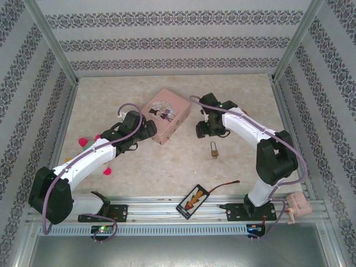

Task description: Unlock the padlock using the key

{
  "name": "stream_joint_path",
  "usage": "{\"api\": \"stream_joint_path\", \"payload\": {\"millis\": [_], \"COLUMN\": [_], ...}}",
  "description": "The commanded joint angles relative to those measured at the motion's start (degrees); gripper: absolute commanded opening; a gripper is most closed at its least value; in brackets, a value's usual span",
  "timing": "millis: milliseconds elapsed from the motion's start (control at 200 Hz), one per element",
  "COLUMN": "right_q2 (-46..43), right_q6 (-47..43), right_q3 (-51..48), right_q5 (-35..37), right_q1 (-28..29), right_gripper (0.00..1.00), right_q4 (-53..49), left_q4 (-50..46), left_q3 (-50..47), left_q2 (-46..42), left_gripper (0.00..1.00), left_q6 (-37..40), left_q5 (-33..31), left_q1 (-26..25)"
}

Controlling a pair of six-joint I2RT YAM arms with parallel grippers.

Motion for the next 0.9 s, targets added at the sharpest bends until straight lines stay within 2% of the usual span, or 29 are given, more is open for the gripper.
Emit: {"api": "stream_joint_path", "payload": {"millis": [0, 305, 510, 675, 899], "right_q2": [2.24, 18.52, 27.96, 33.09, 35.23], "right_q6": [-2.89, -6.24, -7.43, -7.29, -6.73], "right_q3": [6.24, 28.30, 40.47, 45.28, 45.48], "right_q5": [-6.03, -12.99, -14.93, -16.96, -20.60], "right_q1": [-2.00, -4.84, -5.06, -4.98, -3.96], "right_gripper": [0.80, 0.77, 0.73, 0.70, 0.66], "right_q4": [2.97, 4.40, 3.05, 2.51, 2.73], "left_q4": [2.43, 4.37, 6.07, 6.68, 8.70], "left_q3": [-1.03, 0.19, 1.01, 1.86, 1.65], "left_q2": [-1.20, 2.21, 5.56, 8.15, 10.66], "left_gripper": [0.99, 0.99, 0.99, 0.99, 1.00], "left_q6": [-1.99, -1.70, -1.01, -0.71, -1.34], "left_q5": [0.62, 1.15, 2.73, 3.34, 3.99], "left_q1": [0.68, 0.94, 1.72, 2.16, 3.06]}}
